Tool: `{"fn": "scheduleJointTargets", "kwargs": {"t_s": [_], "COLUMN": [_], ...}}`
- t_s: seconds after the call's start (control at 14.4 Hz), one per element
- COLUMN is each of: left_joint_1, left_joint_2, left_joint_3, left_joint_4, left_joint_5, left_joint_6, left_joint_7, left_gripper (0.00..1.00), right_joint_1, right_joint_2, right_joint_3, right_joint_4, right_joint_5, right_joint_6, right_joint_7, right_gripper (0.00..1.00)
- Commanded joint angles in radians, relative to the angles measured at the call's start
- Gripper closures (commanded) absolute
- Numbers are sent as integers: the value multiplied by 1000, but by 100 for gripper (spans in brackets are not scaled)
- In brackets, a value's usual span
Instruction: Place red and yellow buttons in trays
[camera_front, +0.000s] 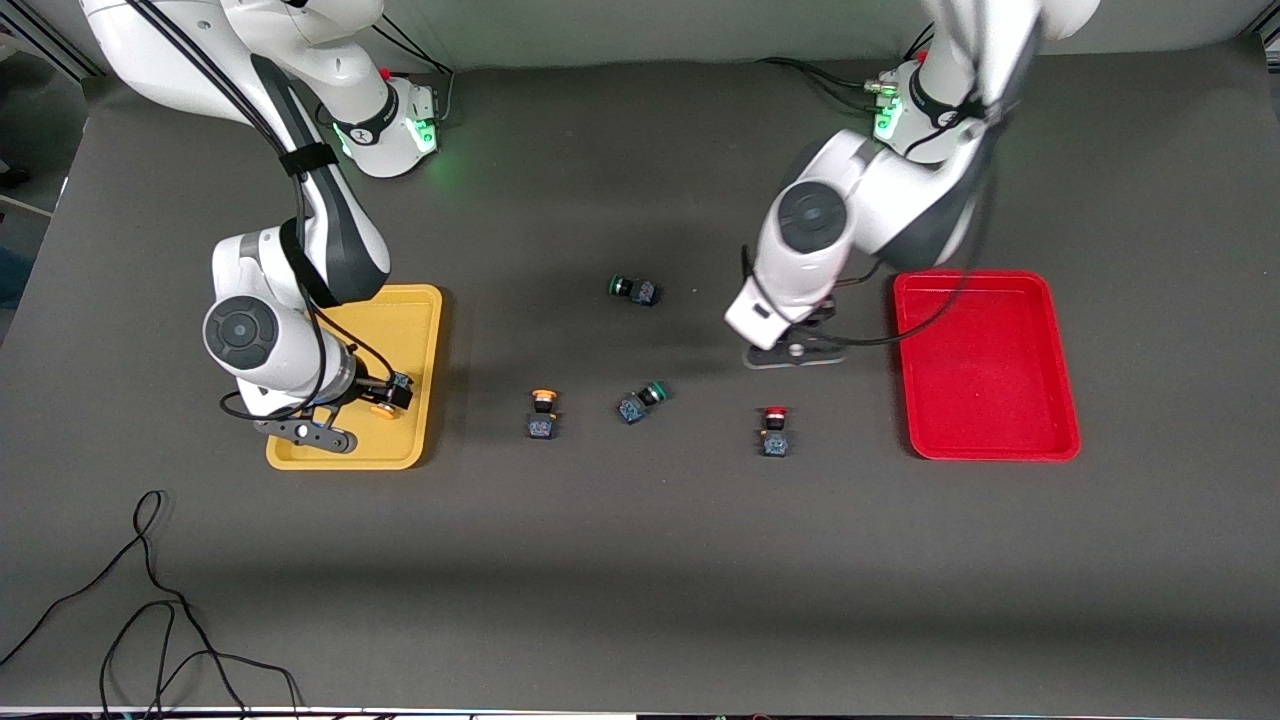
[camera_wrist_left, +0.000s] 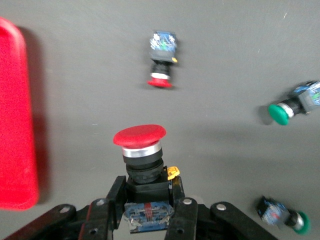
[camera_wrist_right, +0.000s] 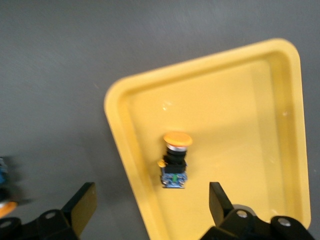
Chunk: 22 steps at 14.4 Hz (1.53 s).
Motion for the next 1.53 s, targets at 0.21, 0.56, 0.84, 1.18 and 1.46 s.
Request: {"fn": "scheduleJointTargets", "kwargs": {"t_s": [0.21,0.56,0.84,1.18,1.46], "left_joint_1": [325,471,500,500,496], "left_joint_2": [-145,-153,-49,4,-13], "left_joint_3": [1,1,4,4,-2], "left_joint_4": [-20,-253,-494,-439,-194], "left_joint_5": [-26,75,109,114,108], "left_joint_6": [-188,56,486,478,128], "left_joint_7": [337,497,498,534,551], "left_gripper": [88,84,84,0,0], "right_joint_1": [24,50,67,70,62], "right_joint_2": [209,379,441,441,422], "right_joint_3": [144,215,217,218,217], "right_joint_4": [309,350,344,325,322], "right_joint_5": [169,37,28,28,28], "right_joint_6": [22,151,196,192,183], "right_joint_7": [56,200,257,248,236], "right_gripper": [0,0,16,87,100]}}
